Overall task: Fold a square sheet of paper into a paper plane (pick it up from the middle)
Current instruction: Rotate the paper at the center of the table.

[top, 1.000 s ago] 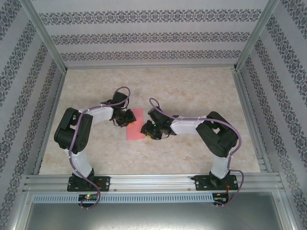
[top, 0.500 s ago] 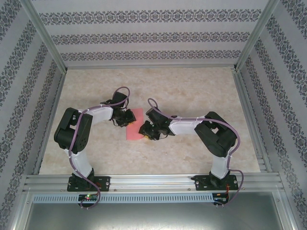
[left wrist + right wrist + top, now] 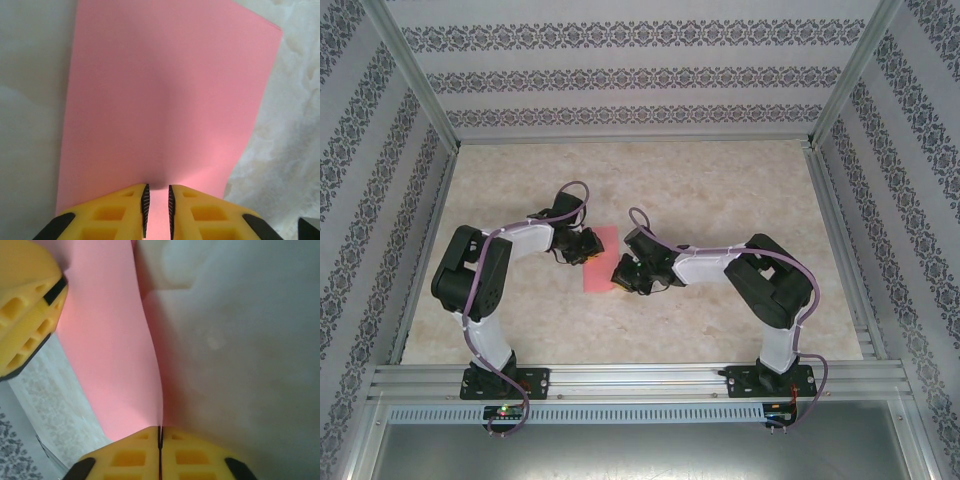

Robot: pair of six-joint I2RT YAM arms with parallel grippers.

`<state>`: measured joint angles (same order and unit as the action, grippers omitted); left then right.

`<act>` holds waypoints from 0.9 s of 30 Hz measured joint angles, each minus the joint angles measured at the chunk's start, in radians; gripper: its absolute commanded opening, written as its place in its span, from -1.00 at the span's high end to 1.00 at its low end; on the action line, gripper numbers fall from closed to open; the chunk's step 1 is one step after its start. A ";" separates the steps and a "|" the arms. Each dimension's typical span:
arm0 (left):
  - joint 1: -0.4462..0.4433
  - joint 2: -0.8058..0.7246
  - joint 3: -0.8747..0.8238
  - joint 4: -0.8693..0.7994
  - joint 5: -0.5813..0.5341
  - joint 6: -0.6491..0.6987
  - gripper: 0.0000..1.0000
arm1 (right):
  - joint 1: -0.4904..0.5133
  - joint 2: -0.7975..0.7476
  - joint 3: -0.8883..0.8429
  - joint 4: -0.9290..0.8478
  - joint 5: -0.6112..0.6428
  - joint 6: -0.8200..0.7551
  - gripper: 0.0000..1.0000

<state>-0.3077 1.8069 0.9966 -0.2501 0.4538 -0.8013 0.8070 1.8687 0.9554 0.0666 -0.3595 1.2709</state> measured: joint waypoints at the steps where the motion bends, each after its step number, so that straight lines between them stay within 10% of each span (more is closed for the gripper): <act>1: 0.001 -0.006 -0.010 0.009 0.014 0.000 0.47 | -0.005 0.000 -0.007 0.001 0.000 -0.001 1.00; 13: 0.002 -0.024 0.011 0.090 0.229 0.067 0.47 | -0.106 -0.119 -0.106 -0.051 -0.035 -0.097 1.00; 27: 0.002 0.033 0.021 0.060 0.227 0.136 0.54 | -0.110 -0.124 -0.114 -0.047 -0.054 -0.097 0.73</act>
<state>-0.3061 1.8397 1.0172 -0.1902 0.6804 -0.6655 0.6971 1.7451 0.8410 0.0196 -0.4133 1.1736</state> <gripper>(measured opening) 0.233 0.135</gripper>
